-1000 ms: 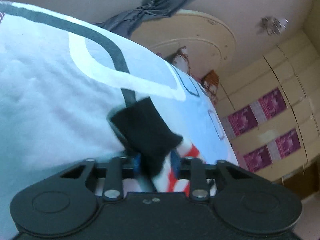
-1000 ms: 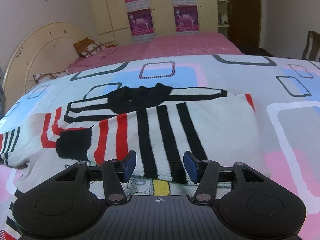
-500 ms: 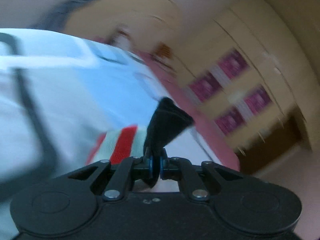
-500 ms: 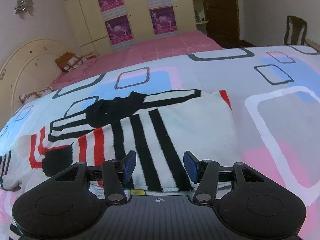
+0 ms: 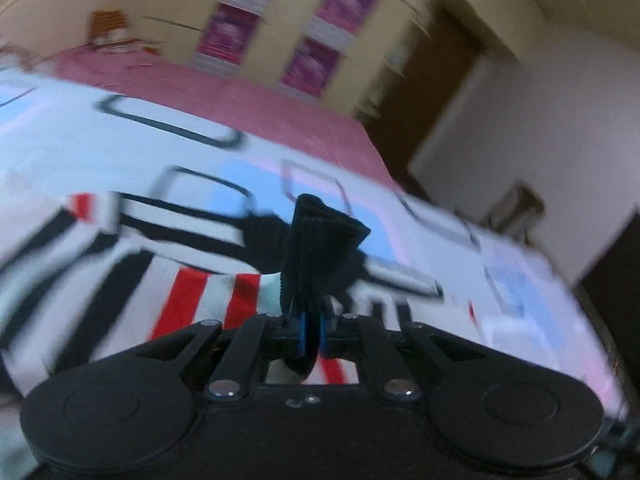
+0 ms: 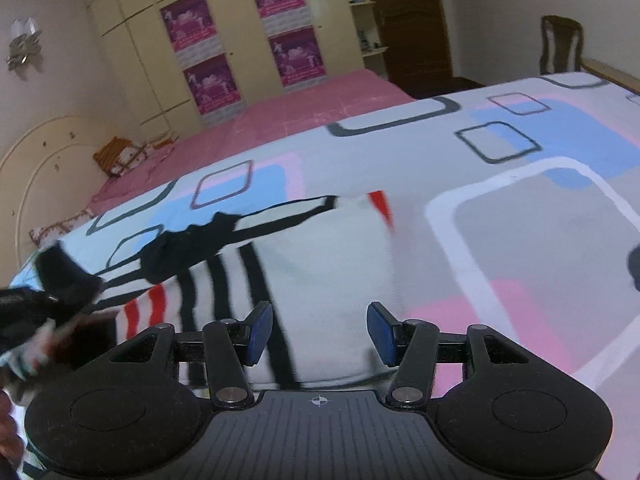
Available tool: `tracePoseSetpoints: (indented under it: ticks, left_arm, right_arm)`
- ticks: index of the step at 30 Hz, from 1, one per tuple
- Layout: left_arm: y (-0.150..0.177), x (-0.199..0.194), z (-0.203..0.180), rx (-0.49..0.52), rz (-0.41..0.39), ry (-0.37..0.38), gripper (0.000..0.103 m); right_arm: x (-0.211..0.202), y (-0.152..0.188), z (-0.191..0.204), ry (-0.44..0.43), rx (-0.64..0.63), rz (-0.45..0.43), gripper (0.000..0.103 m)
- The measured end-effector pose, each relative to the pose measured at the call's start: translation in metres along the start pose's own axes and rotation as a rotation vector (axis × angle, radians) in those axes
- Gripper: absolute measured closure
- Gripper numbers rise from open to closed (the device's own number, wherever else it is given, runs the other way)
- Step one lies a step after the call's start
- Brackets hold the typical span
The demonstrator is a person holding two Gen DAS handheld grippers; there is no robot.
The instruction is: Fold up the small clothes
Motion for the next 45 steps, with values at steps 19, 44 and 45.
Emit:
tracePoseSetpoints:
  ticks: [19, 44, 45]
  left_arm:
    - [0.057, -0.069, 0.001, 0.196, 0.008, -0.056, 0.034]
    - [0.045, -0.098, 0.166, 0.198, 0.054, -0.362, 0.070]
    - [0.045, -0.098, 0.166, 0.200, 0.054, -0.361, 0.070]
  right_arm:
    - [0.011, 0.000, 0.023, -0.235, 0.188, 0.089, 0.049]
    - [0.003, -0.055, 0.115, -0.235, -0.148, -0.107, 0.094]
    - [0.008, -0.052, 0.108, -0.212, -0.168, -0.090, 0.094]
Point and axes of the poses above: each gripper's, at about its wrist camera, not at the fingertips, and x roughly the way its jaws point, z to its left, y to its underside, the point moved 10 cm from there along x, roughly the way its jaws point, and after that the axes turned 2 degrees about -z, right-handed, at the moved point
